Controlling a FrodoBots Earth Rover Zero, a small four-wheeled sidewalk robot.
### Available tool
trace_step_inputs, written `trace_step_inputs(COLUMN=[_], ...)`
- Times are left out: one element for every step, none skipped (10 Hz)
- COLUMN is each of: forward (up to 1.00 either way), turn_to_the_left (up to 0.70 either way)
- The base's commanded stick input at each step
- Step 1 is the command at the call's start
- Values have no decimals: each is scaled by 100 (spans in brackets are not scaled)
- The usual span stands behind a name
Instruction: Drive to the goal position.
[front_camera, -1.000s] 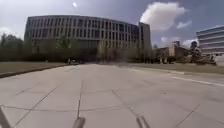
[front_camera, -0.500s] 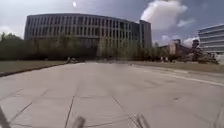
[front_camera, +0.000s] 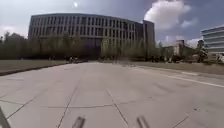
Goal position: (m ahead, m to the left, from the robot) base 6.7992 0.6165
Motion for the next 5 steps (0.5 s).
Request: trace_step_inputs(forward=[70,70,70,70,70], turn_to_the_left=[7,7,7,7,7])
